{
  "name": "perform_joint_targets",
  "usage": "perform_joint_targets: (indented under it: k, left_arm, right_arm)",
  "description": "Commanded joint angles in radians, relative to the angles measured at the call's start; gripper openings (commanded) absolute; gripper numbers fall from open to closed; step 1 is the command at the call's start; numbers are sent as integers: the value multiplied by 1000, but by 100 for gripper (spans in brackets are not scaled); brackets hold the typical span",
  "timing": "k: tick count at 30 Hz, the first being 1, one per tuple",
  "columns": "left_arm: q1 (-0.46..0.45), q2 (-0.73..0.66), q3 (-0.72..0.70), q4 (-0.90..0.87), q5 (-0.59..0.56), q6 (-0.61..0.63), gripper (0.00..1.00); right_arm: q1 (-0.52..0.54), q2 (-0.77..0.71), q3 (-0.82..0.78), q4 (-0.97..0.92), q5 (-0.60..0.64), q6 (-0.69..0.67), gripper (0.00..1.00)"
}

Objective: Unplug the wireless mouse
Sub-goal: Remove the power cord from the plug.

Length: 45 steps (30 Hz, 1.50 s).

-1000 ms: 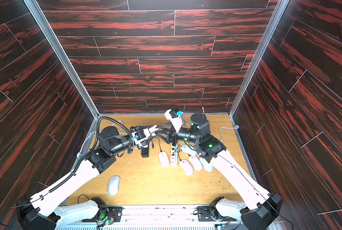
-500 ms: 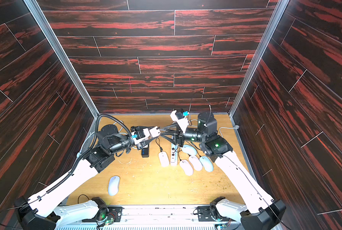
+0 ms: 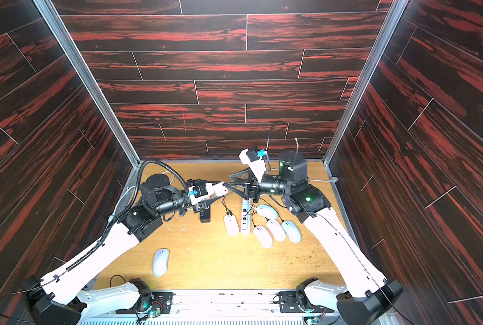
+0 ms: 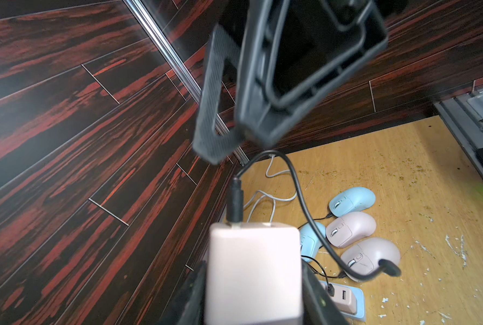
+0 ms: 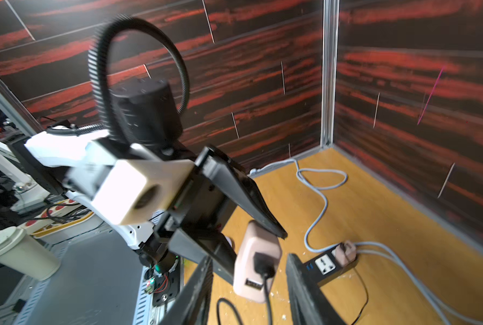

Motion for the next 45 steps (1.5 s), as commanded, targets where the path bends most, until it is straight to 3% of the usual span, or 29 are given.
perform_joint_targets:
  k: [1,10,17,26,40,45]
  left_arm:
    - [-3,1,30,-8,19,19,0]
    - [-3,15,47,-31,31,32,0]
    - [-3,19,46,-32,34,37,0]
    - [-4,9,32,-50,8,56,0]
    - [-4,-59,-61,-192,-93,121,0]
    - [-1,-91,-108,-175,-181,59,0]
  right_arm:
    - [7,8,15,-37,-36,2,43]
    - [20,42,11,-24,-59,18,35]
    - [25,64,21,-20,-72,23,24]
    - [26,39,4,-15,-78,21,0]
    - [11,-110,-14,-81,86,-41,0]
    - [13,-80,-3,-86,131,-24,0]
